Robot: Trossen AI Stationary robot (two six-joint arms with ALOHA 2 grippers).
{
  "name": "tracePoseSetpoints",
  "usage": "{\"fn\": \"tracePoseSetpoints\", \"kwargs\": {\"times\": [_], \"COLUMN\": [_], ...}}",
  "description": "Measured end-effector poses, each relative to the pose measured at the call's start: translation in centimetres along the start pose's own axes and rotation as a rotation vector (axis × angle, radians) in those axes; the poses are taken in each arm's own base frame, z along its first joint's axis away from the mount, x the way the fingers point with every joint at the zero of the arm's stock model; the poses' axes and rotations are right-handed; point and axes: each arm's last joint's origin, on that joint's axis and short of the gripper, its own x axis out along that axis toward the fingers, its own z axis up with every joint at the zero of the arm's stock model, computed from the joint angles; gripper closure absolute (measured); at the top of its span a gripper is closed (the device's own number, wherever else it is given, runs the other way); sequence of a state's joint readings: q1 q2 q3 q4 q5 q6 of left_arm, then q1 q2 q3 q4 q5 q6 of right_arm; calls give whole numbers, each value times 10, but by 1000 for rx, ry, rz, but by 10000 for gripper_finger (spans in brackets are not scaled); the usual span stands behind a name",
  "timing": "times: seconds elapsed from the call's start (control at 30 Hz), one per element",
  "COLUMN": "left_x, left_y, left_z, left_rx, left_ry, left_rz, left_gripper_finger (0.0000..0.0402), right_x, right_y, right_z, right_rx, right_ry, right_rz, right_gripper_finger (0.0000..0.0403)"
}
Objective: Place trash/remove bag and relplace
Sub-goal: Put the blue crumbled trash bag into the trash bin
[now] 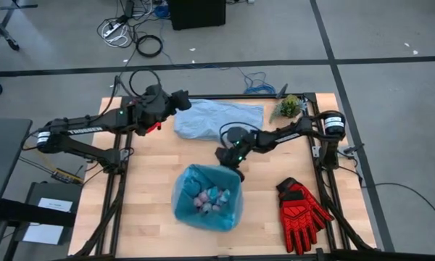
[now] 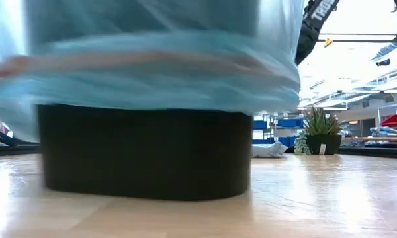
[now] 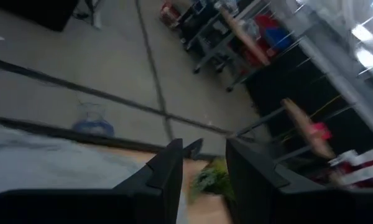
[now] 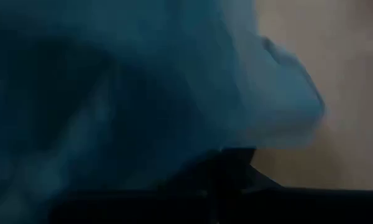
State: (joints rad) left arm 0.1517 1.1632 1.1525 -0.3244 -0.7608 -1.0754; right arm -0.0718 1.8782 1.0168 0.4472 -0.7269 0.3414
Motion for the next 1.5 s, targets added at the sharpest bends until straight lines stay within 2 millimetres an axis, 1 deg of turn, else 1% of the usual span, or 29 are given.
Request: {"fn": "tracePoseSetpoints", "kwargs": {"times": [0.1, 0.23, 0.37, 0.5, 0.63, 0.8, 0.93, 1.03, 1.13, 1.23, 1.33, 1.5], "left_x": [-1, -4, -7, -7, -7, -8, -10, -14, -18, -21, -22, -25], "left_y": [-2, -5, -5, -5, -3, -1, -1, -2, -3, -4, -4, -5], "left_z": [-3, -9, -13, -14, -16, -20, -23, -27, -31, -33, -34, -37], "left_rx": [3, 10, 54, 120, 179, 212, 255, 314, 358, 371, 360, 357], "left_ry": [32, 65, 84, 112, 169, 243, 296, 328, 345, 351, 361, 373], "left_rz": [-13, -35, -38, -48, -65, -71, -104, -127, -143, -149, -151, -157], "left_gripper_finger": [270, 270, 270, 270, 270, 270, 270, 270, 270, 270, 270, 270], "right_x": [16, 25, 22, 14, 9, 9, 8, 4, 1, -2, -6, -11], "right_y": [13, 21, 14, 5, 0, -2, -2, 1, 0, -2, -6, -11], "right_z": [10, 5, -10, -17, -16, -13, -8, -1, 2, 6, 7, 3], "right_rx": [-59, -88, -116, -222, -271, -325, -370, -439, -502, -528, -516, -475], "right_ry": [35, 121, 235, 332, 352, 333, 304, 289, 291, 283, 281, 328], "right_rz": [-25, -72, -216, -329, -331, -351, -406, -496, -570, -607, -603, -559], "right_gripper_finger": [403, 403, 402, 388, 340, 251, 187, 158, 150, 153, 159, 162]}}
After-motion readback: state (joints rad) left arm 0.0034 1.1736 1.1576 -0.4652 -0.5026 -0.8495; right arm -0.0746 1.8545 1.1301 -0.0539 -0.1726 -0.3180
